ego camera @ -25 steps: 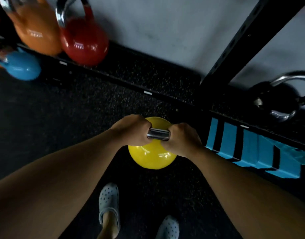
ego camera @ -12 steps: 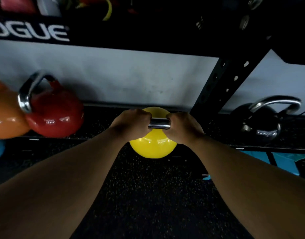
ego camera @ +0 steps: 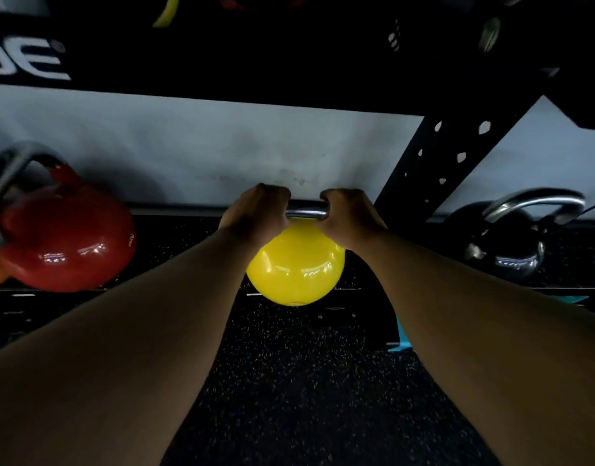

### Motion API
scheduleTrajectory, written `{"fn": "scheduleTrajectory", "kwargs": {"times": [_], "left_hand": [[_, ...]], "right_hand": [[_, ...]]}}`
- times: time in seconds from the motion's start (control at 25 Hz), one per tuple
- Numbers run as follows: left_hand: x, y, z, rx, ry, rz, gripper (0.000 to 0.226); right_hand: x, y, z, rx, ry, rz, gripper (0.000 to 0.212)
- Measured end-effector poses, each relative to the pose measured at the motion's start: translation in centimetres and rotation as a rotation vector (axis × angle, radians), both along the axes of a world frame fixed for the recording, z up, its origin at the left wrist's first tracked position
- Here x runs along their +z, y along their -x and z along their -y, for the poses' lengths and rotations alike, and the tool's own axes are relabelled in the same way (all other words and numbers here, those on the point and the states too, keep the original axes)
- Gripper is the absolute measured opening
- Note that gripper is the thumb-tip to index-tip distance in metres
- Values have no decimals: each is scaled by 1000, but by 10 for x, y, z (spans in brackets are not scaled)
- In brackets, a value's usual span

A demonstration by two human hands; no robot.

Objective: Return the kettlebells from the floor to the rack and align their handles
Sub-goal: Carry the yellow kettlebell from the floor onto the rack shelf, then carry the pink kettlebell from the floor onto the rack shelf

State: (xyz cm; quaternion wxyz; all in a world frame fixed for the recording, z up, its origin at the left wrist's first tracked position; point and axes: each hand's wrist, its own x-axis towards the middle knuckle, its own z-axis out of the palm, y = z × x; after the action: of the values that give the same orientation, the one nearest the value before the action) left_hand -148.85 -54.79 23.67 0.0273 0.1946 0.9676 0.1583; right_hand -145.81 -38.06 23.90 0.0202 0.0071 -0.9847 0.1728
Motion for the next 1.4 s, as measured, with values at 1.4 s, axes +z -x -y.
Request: {"fn": "scheduleTrajectory", "kwargs": {"times": [1.4], "left_hand": [[-79, -404, 327, 795, -65, 753, 28]], "right_hand": [[-46, -190, 350, 1247, -321, 433, 18]]}}
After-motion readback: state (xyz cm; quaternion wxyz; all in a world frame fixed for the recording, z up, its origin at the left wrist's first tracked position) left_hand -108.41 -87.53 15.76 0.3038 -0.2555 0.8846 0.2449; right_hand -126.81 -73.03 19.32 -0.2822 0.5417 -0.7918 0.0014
